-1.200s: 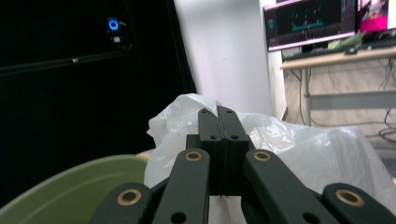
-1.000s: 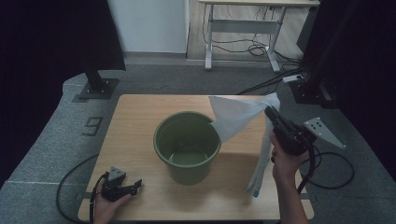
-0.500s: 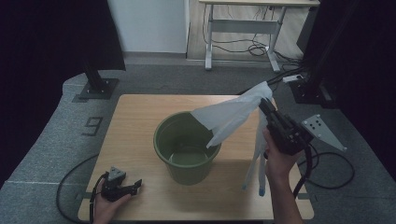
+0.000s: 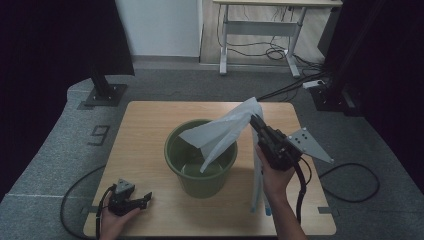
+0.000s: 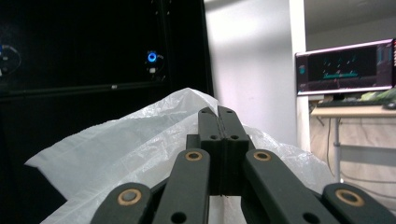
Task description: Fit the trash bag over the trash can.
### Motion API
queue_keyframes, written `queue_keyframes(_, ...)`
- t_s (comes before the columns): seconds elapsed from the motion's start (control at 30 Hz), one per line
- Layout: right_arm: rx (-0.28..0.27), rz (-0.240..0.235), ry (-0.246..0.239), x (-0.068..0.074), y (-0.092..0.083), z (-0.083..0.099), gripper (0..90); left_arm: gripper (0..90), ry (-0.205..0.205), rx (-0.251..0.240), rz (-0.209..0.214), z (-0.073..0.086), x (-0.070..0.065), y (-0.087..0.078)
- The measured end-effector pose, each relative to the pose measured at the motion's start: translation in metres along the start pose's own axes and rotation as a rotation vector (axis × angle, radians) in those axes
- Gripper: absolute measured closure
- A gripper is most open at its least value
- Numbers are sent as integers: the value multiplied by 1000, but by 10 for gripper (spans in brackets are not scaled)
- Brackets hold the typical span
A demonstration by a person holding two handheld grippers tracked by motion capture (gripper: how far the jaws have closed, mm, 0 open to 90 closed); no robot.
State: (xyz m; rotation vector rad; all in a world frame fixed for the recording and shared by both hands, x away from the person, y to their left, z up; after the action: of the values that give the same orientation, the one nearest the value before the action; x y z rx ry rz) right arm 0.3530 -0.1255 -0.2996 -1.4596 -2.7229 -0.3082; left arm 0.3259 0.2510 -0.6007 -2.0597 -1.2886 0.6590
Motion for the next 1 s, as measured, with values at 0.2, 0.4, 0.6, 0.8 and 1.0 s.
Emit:
queue_keyframes(0.2,47,-7,-20,6,5,20,890,227,0,0,1,0,0,0)
queue_keyframes(0.4,96,-3,-27,7,8,46,889,227,3,1,-3,0,0,0)
queue_keyframes(0.6,154,-3,-33,6,6,80,889,228,15,8,-12,1,-1,0)
queue_keyframes(0.8,215,-54,-2,15,4,113,889,230,4,13,-9,1,-3,-1)
queue_keyframes(1.0,291,-141,-5,32,4,137,884,244,-4,-25,9,-10,-10,-14)
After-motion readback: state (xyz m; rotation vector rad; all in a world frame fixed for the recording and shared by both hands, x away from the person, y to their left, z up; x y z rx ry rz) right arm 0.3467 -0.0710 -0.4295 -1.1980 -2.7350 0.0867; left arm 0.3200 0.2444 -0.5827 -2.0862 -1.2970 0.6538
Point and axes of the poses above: each handheld gripper's, and its own axes: y roughly forward along the jaws, z roughly out of its underside, x roughly to its left, the point moved 8 cm from there along y, roughly forward along the jaws, and after that the axes turned 1 degree about x, right-handed, at the moved point
